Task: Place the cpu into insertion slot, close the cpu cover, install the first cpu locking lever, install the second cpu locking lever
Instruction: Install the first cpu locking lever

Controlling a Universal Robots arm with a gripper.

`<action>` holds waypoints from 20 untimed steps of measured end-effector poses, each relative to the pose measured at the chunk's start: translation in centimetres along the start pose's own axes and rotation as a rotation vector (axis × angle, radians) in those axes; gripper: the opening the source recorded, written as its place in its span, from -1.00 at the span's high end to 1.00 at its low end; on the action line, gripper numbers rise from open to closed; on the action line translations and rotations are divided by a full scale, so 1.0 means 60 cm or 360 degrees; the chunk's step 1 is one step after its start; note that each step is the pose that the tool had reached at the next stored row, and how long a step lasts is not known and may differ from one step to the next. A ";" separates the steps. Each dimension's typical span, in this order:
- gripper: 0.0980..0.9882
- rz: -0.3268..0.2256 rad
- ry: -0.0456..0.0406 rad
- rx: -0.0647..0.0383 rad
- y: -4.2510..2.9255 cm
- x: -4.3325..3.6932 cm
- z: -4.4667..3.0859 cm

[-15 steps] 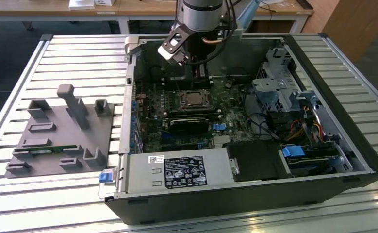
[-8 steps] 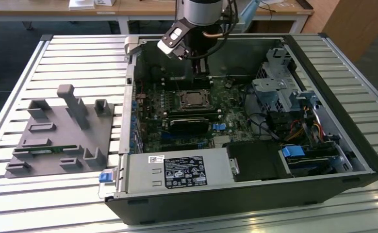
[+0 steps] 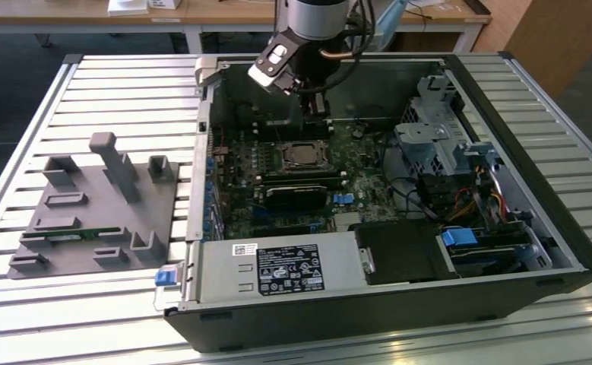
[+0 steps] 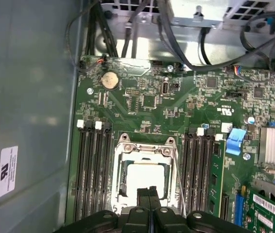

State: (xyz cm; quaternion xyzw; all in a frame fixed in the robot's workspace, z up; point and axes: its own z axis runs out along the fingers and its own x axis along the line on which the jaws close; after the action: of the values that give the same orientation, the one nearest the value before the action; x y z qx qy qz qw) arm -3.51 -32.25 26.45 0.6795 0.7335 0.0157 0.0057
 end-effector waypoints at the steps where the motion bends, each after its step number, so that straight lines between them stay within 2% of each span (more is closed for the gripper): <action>1: 0.98 -0.0018 0.0001 0.0000 0.000 0.000 0.000; 20: 0.98 -0.0209 0.0005 0.0003 0.000 0.000 0.000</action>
State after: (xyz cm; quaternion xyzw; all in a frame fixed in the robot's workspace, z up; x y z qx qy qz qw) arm -3.51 -32.25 26.44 0.6299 0.7765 0.0157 0.0051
